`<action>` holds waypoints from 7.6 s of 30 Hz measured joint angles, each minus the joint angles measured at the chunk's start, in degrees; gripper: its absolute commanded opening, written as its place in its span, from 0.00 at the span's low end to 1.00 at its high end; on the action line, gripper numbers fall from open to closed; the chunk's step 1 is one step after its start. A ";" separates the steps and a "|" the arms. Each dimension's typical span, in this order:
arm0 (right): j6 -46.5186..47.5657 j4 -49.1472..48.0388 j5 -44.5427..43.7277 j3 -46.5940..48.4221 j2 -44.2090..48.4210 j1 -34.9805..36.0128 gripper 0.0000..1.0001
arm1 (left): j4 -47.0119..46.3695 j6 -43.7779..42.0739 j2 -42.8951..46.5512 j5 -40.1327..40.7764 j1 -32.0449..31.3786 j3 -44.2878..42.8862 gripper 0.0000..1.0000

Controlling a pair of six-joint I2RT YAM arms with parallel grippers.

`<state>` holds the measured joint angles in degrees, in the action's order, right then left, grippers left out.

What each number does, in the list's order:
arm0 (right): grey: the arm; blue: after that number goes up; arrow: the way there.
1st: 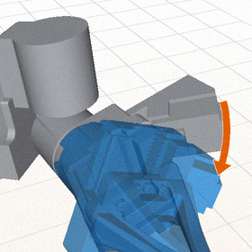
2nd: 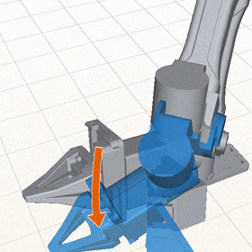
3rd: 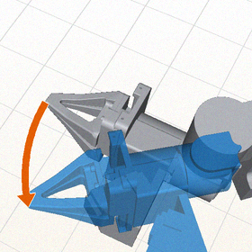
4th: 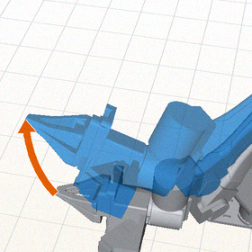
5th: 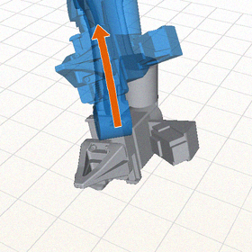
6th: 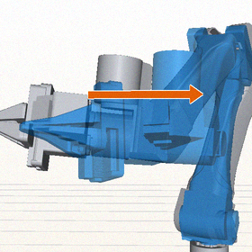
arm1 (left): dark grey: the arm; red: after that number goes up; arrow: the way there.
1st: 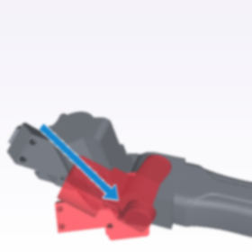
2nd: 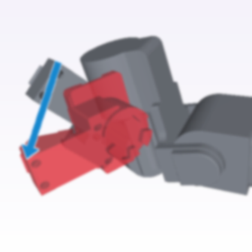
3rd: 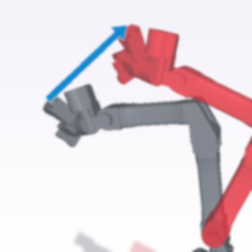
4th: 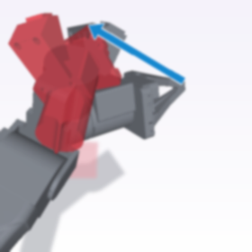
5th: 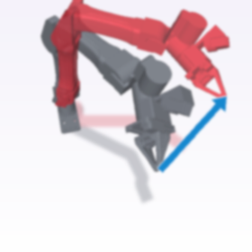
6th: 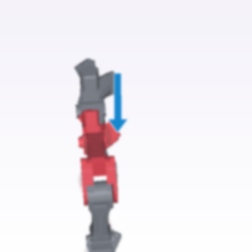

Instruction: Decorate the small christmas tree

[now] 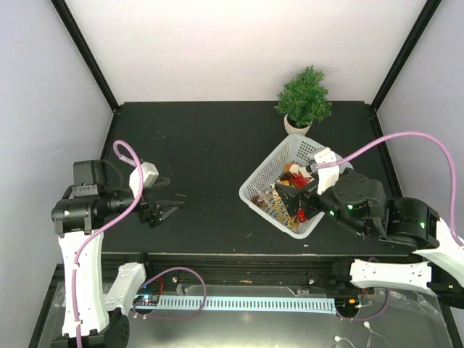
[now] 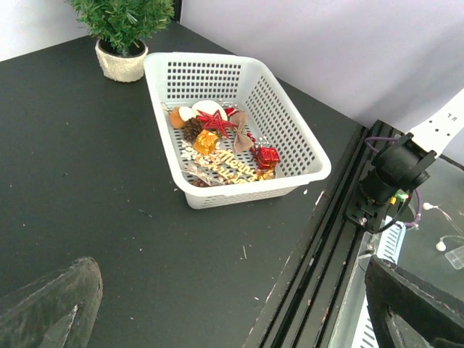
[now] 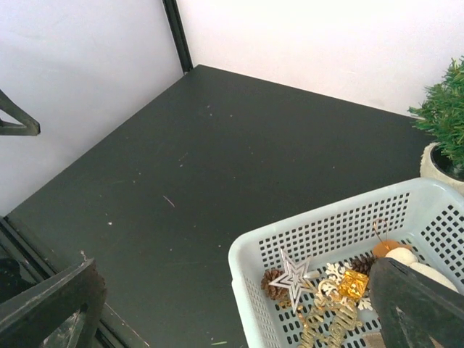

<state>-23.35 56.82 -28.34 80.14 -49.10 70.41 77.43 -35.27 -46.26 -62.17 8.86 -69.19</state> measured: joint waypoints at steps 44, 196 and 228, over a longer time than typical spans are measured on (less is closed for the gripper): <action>-6.69 -25.97 28.59 -11.74 -37.97 -35.21 1.00 | -10.49 8.33 4.66 5.66 -0.35 5.66 0.99; -16.61 -42.95 48.26 18.51 -63.54 -70.82 0.04 | -15.98 10.49 0.13 5.16 -0.35 8.39 0.99; -7.58 -38.53 50.75 26.27 -64.74 -55.41 0.01 | -17.70 11.02 4.35 5.97 -0.35 9.77 0.99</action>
<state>-30.94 18.28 22.41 106.41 -113.84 15.00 59.72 -24.25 -41.91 -56.21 8.51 -59.42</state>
